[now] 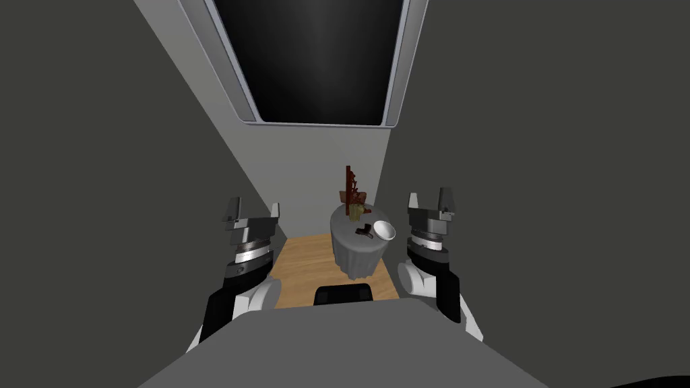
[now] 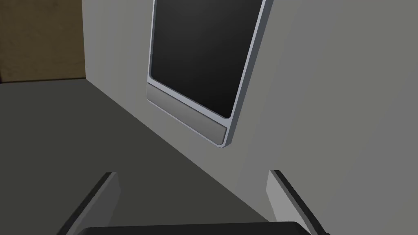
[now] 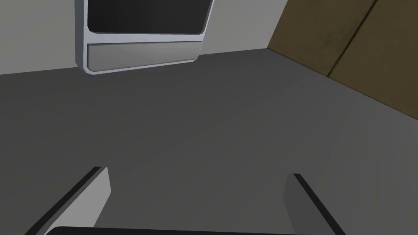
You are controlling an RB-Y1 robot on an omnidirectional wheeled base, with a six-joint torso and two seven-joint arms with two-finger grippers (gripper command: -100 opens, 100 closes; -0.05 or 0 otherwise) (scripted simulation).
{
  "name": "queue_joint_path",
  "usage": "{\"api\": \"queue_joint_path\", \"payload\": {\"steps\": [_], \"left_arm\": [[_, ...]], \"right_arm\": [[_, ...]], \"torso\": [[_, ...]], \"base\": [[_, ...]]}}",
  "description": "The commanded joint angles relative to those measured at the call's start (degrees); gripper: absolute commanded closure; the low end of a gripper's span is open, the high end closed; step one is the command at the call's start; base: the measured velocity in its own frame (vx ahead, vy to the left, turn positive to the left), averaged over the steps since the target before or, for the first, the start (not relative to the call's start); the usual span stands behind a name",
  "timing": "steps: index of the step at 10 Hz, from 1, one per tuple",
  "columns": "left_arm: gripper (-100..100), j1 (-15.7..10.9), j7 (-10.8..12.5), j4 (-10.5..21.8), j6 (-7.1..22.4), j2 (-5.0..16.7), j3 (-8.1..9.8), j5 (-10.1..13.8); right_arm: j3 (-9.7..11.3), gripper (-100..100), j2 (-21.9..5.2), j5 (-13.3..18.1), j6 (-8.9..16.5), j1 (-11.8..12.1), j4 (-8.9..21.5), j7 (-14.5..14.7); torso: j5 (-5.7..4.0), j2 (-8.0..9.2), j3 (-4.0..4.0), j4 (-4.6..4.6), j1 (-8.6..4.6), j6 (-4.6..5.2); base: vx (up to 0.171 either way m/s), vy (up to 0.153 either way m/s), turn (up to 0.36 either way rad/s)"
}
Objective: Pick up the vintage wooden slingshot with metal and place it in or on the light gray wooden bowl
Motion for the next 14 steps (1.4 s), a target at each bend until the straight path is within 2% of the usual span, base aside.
{"api": "queue_joint_path", "payload": {"steps": [1,3,4,6,7,8,9,10,11,12,13,14], "left_arm": [[0,0.0,0.0,0.0,0.0,0.0,0.00,0.0],[0,0.0,0.0,0.0,0.0,0.0,-0.01,0.0],[0,0.0,0.0,0.0,0.0,0.0,-0.01,0.0],[0,0.0,0.0,0.0,0.0,0.0,-0.01,0.0],[0,0.0,0.0,0.0,0.0,0.0,-0.01,0.0],[0,0.0,0.0,0.0,0.0,0.0,-0.01,0.0],[0,0.0,0.0,0.0,0.0,0.0,-0.01,0.0],[0,0.0,0.0,0.0,0.0,0.0,-0.01,0.0],[0,0.0,0.0,0.0,0.0,0.0,-0.01,0.0],[0,0.0,0.0,0.0,0.0,0.0,-0.01,0.0],[0,0.0,0.0,0.0,0.0,0.0,-0.01,0.0],[0,0.0,0.0,0.0,0.0,0.0,-0.01,0.0]], "right_arm": [[-0.2,-100,-2.7,0.6,0.1,-0.4,2.2,1.3],[-0.4,-100,-5.4,1.6,0.4,-1.0,5.3,3.1],[-0.4,-100,-5.4,1.6,0.4,-1.0,5.4,3.1],[-0.7,-100,-8.3,3.0,0.8,-2.0,9.2,5.6],[-0.7,-100,-8.3,3.0,0.8,-2.0,9.8,5.6],[-0.9,-100,-9.9,4.0,1.1,-2.5,11.8,7.0],[-0.9,-100,-9.9,4.0,1.1,-2.5,12.4,7.0],[-1.0,-100,-11.6,5.0,1.4,-3.1,14.4,8.6],[-1.0,-100,-11.6,5.0,1.4,-3.1,15.1,8.6],[-1.1,-100,-13.3,6.2,1.7,-3.7,17.0,10.2],[-1.1,-100,-13.3,6.2,1.7,-3.7,18.1,10.2],[-1.2,-100,-15.0,7.5,2.1,-4.4,19.5,11.9]], "torso": [[0.00,0.00,0.00,0.00,0.00,0.00],[0.07,0.23,0.13,0.05,0.36,0.00],[0.09,0.35,0.20,0.07,0.43,0.00],[0.06,0.34,0.20,0.08,0.29,0.00],[0.08,0.31,0.18,0.07,0.38,0.01],[0.09,0.24,0.14,0.06,0.39,-0.01],[0.08,0.27,0.15,0.06,0.37,0.00],[0.07,0.20,0.12,0.05,0.30,0.00],[0.07,0.19,0.11,0.04,0.33,0.00],[0.07,0.16,0.10,0.04,0.30,-0.01],[0.09,0.15,0.09,0.04,0.39,0.00],[0.10,0.13,0.08,0.04,0.41,-0.01]], "base": [[-0.039,0.063,-0.079],[-0.090,0.116,-0.081],[-0.093,0.083,-0.048],[-0.083,0.090,-0.085],[-0.058,0.103,-0.039],[-0.077,0.093,-0.066],[-0.051,0.074,-0.037],[-0.052,0.087,-0.082],[-0.049,0.077,-0.038],[-0.046,0.107,-0.078],[-0.041,0.109,-0.037],[-0.049,0.107,-0.075]]}}
